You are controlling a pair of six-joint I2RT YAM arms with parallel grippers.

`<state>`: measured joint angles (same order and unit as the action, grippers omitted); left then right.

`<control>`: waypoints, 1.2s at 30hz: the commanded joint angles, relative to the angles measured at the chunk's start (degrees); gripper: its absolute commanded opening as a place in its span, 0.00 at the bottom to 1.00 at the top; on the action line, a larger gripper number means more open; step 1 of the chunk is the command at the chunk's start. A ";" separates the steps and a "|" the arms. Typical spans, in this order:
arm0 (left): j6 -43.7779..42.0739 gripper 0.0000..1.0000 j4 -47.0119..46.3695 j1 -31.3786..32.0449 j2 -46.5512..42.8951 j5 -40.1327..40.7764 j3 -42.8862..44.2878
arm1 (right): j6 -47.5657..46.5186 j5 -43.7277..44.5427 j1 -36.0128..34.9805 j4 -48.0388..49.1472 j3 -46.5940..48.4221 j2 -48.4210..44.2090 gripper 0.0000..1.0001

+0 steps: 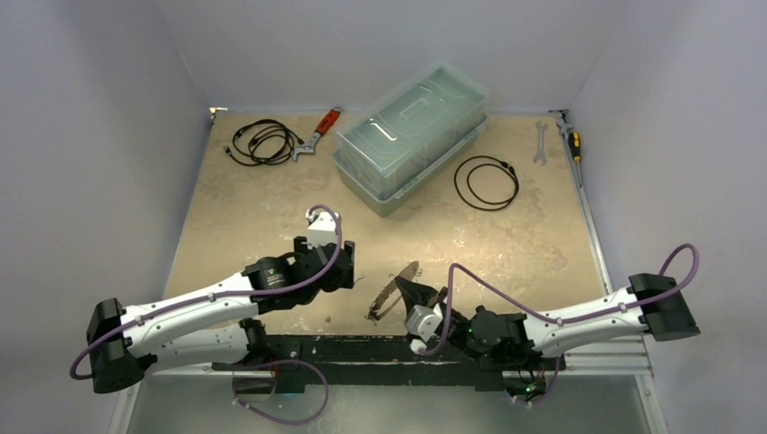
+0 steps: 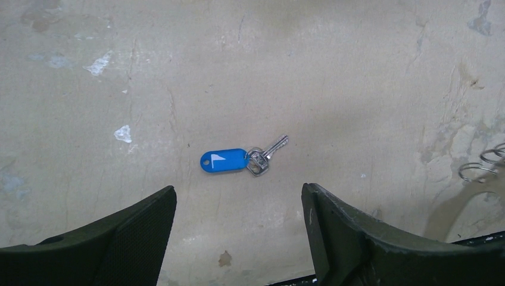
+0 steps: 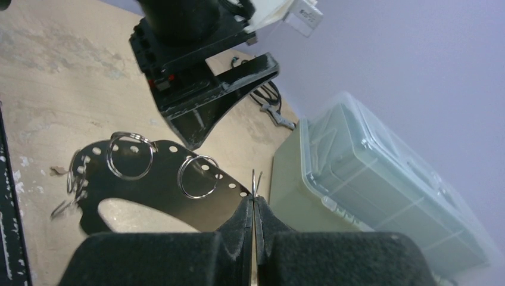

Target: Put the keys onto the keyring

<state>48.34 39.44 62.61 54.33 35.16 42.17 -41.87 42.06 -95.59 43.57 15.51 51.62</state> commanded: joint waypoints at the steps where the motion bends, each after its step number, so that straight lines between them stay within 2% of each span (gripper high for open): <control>1: -1.59 0.74 -4.74 -0.62 2.44 -3.50 -1.20 | 9.63 3.09 -0.21 -8.77 4.37 -4.88 0.00; 9: 0.65 0.62 -7.29 -1.34 8.31 -3.05 -1.20 | 18.24 3.42 -0.17 -17.77 6.11 -9.49 0.00; 12: 6.19 0.60 -5.77 -1.44 11.01 -0.23 -0.63 | 18.66 3.84 -0.21 -18.35 6.11 -9.06 0.00; 15: 13.47 0.52 -4.90 -1.44 13.81 0.72 -0.39 | 18.75 4.53 -0.21 -18.60 6.37 -8.92 0.00; 17: 18.25 0.52 -4.71 -1.44 15.50 0.66 -0.09 | 18.83 4.98 -0.21 -18.68 6.29 -9.42 0.00; 21: 19.19 0.48 -6.79 -1.44 17.82 0.99 -0.07 | 19.43 5.56 -0.21 -19.12 6.04 -11.31 0.00; 28: 12.07 0.45 -8.69 -1.43 20.67 1.01 -0.77 | 20.62 5.27 -0.21 -19.89 5.76 -13.84 0.00; 31: 15.06 0.45 -7.51 -1.44 22.63 1.19 -0.92 | 20.71 5.11 -0.21 -19.93 5.99 -13.07 0.00; 36: 23.11 0.52 -7.78 -1.47 20.92 3.81 -3.63 | 20.98 5.02 -0.21 -20.44 6.58 -11.09 0.00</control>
<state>64.45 32.32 61.52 76.95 35.59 40.77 -22.00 45.95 -95.61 21.63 18.83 39.59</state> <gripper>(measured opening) 0.494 0.005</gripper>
